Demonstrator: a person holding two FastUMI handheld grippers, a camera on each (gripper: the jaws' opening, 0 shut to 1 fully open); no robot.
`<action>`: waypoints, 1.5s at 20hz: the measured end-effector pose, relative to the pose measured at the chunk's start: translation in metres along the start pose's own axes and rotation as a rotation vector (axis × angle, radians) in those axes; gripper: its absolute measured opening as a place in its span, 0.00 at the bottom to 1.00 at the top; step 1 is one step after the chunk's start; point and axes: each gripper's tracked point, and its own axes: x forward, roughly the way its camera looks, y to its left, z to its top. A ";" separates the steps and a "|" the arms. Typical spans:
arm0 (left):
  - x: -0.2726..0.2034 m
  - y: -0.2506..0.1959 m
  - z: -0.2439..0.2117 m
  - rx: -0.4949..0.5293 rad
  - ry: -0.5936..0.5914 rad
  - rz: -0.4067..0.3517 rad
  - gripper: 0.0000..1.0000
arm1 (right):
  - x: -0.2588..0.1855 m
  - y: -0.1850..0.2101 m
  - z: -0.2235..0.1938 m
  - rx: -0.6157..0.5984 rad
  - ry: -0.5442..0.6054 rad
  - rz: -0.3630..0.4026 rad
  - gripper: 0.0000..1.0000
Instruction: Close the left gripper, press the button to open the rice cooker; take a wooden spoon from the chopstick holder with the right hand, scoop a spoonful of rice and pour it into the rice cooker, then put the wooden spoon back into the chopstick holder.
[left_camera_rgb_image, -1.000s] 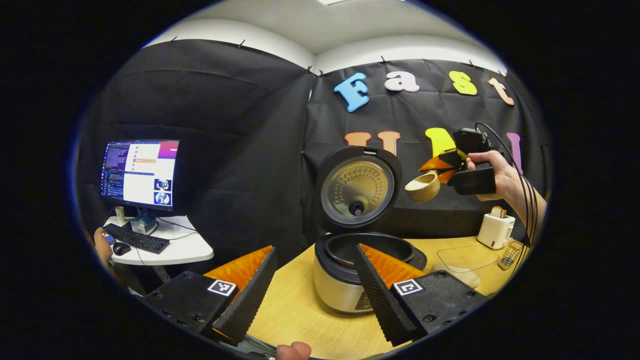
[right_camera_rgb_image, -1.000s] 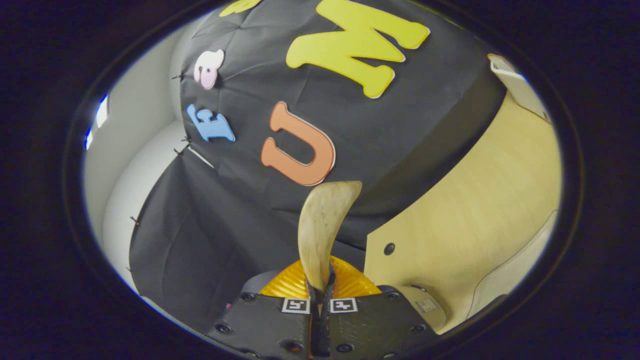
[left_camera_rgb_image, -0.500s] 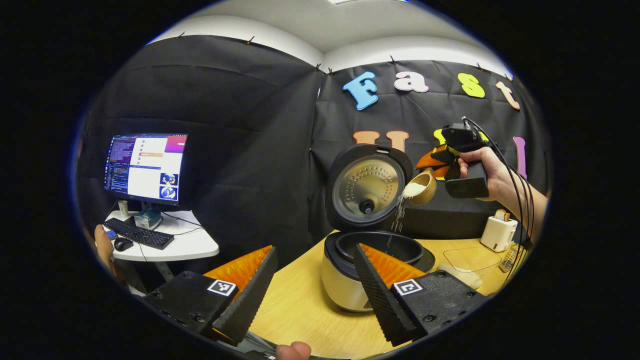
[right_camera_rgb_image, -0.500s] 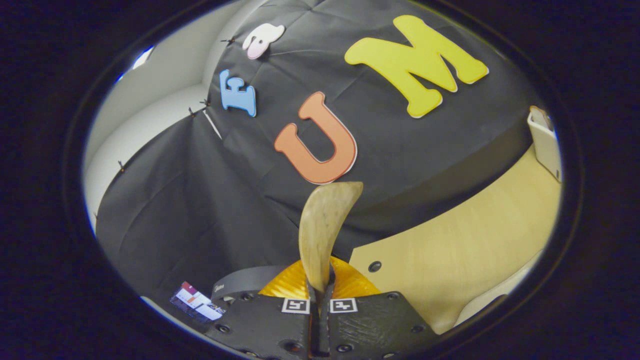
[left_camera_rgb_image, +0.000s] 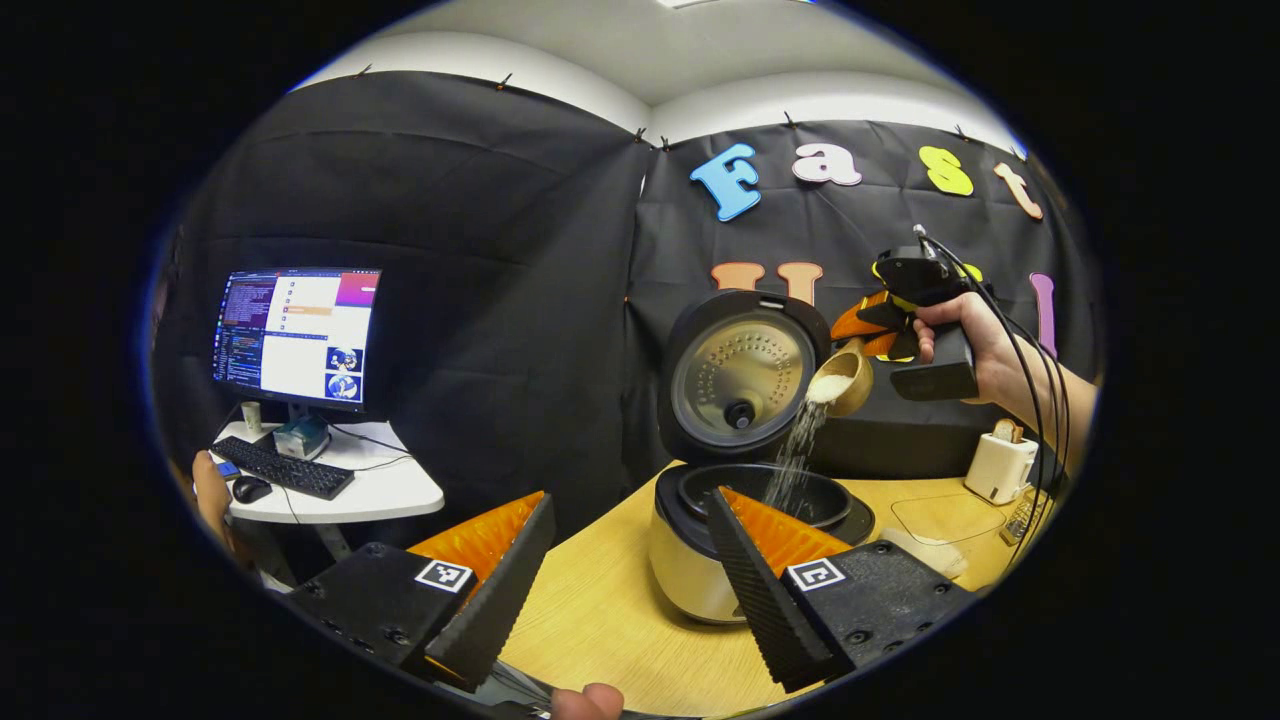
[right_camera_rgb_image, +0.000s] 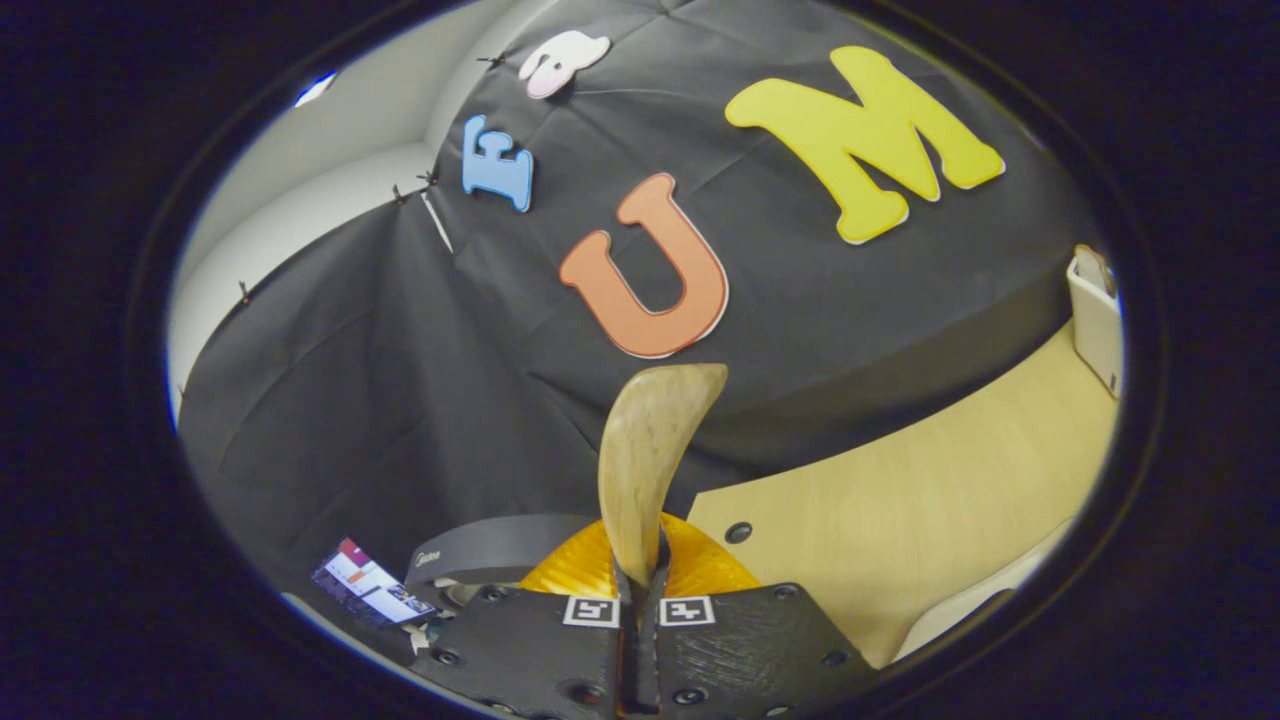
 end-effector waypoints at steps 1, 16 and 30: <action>0.000 0.000 0.000 0.000 0.000 0.003 0.98 | 0.001 0.001 0.001 0.000 -0.001 0.002 0.00; 0.000 -0.001 -0.001 -0.003 0.013 -0.013 0.98 | -0.003 0.022 0.008 -0.175 -0.074 -0.023 0.00; -0.004 0.002 0.002 0.038 0.010 0.005 0.98 | -0.015 0.035 0.004 -0.350 -0.192 -0.052 0.00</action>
